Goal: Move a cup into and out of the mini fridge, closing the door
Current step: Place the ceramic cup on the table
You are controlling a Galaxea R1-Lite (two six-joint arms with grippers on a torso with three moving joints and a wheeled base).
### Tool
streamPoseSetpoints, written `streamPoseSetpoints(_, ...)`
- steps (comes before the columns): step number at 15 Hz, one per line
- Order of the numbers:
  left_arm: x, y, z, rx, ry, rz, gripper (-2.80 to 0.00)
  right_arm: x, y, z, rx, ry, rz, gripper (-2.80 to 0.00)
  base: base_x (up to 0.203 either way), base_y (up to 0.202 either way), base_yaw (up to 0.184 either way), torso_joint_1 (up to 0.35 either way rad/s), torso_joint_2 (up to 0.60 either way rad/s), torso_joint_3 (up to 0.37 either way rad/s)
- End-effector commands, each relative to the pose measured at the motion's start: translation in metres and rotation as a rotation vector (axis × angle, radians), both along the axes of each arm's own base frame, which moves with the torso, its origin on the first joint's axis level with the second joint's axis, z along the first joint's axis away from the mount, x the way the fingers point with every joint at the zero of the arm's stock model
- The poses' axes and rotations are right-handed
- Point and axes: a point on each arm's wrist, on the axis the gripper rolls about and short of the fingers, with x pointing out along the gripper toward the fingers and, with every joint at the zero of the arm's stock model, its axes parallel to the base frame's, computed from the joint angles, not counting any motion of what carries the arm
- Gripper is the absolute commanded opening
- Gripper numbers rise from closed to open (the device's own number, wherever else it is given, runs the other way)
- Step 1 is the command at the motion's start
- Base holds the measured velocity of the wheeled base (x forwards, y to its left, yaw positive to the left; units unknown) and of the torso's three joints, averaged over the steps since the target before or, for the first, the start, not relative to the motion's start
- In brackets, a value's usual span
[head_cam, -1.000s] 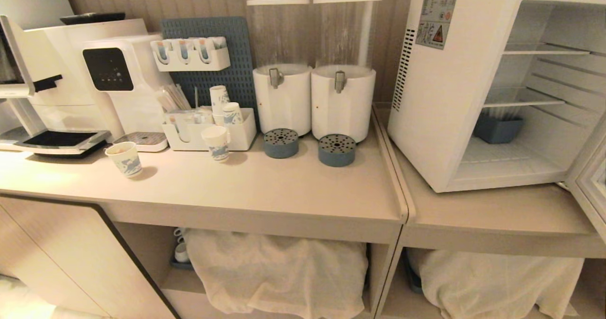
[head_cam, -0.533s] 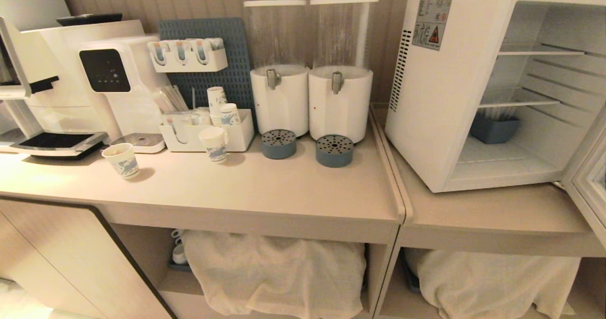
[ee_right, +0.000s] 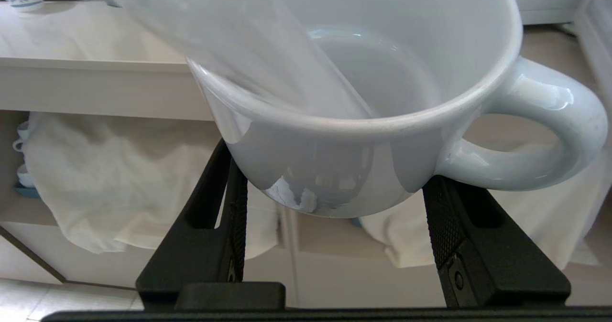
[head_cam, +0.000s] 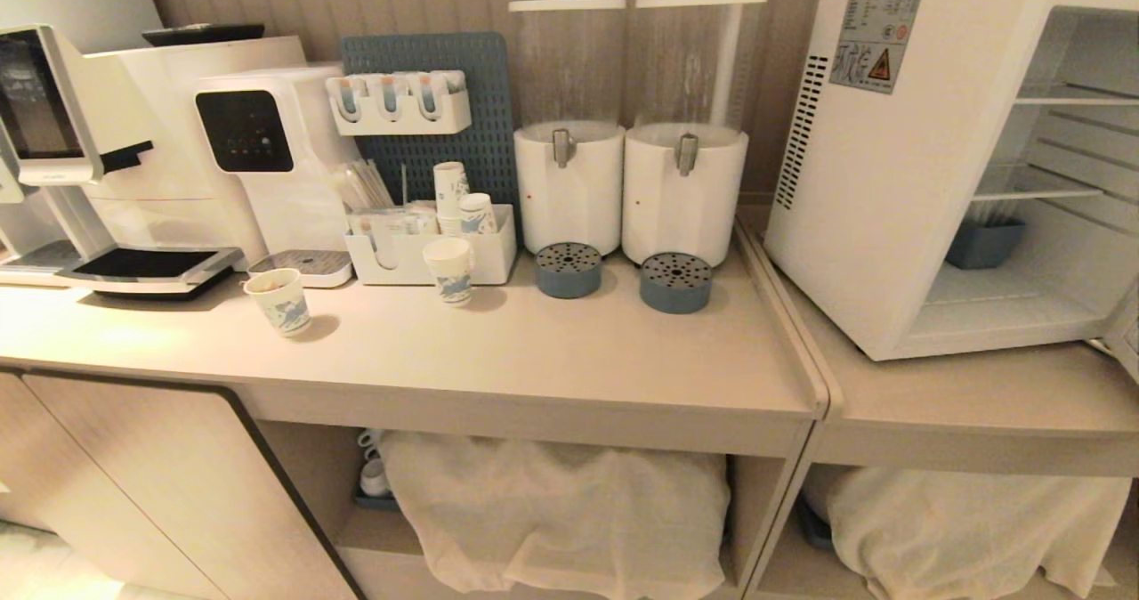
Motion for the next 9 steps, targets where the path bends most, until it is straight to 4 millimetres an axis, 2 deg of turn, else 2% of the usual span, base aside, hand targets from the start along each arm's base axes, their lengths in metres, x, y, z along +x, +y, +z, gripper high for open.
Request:
streamPoseSetpoints(1, 0.0001, 0.0, -0.0001, 0.0, 0.002, 0.001, -2.8, 0.0001, 0.0, 0.0001, 0.0, 0.001, 0.0, -2.8, 0.0, 0.191, -0.003, -0.001, 0.0, 0.002)
streamPoseSetpoints(9, 0.0001, 0.0, -0.0001, -0.002, 0.002, 0.0, -2.8, 0.0001, 0.0, 0.0001, 0.0, 0.001, 0.0, -2.8, 0.0, 0.193, 0.0, 0.002, 0.0, 0.001)
